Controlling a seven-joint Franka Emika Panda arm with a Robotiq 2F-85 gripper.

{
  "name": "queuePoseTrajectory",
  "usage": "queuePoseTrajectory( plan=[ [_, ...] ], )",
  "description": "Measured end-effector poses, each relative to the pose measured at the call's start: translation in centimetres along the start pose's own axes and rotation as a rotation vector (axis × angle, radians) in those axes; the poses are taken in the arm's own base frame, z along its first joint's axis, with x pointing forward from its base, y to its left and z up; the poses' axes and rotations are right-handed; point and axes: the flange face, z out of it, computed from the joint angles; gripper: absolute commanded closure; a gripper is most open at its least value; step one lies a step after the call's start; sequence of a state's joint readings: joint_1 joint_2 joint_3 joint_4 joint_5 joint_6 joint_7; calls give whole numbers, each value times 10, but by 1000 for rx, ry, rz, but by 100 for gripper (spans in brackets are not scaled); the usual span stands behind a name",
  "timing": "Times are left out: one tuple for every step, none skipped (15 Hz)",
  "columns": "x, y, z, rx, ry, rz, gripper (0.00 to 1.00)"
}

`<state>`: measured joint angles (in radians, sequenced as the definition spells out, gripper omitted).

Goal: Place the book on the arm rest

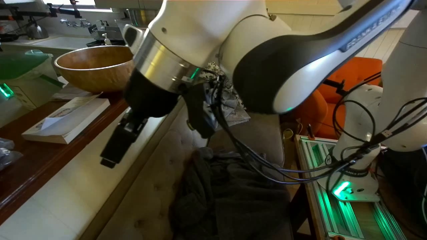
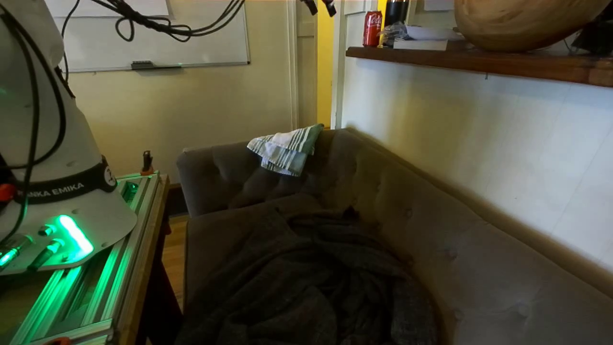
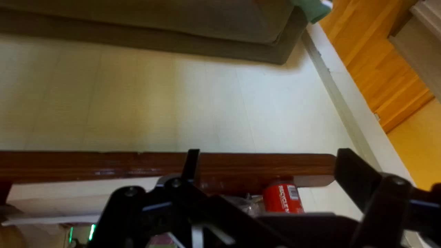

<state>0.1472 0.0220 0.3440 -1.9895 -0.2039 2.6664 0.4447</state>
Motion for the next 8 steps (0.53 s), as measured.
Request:
queuePoseTrajectory(
  plan=[
    [10,5,10,-13,35,-25,0],
    [22,12,19,-30,66,-43,0],
    [34,19,26,-51,93,-52,0],
    [46,27,32,-72,117,-54,0],
    [59,34,36,-91,141,-54,0],
    [71,41,40,-105,164,-51,0],
    [82,45,45,-114,182,-50,0],
    [91,47,50,-118,196,-51,0]
  ],
)
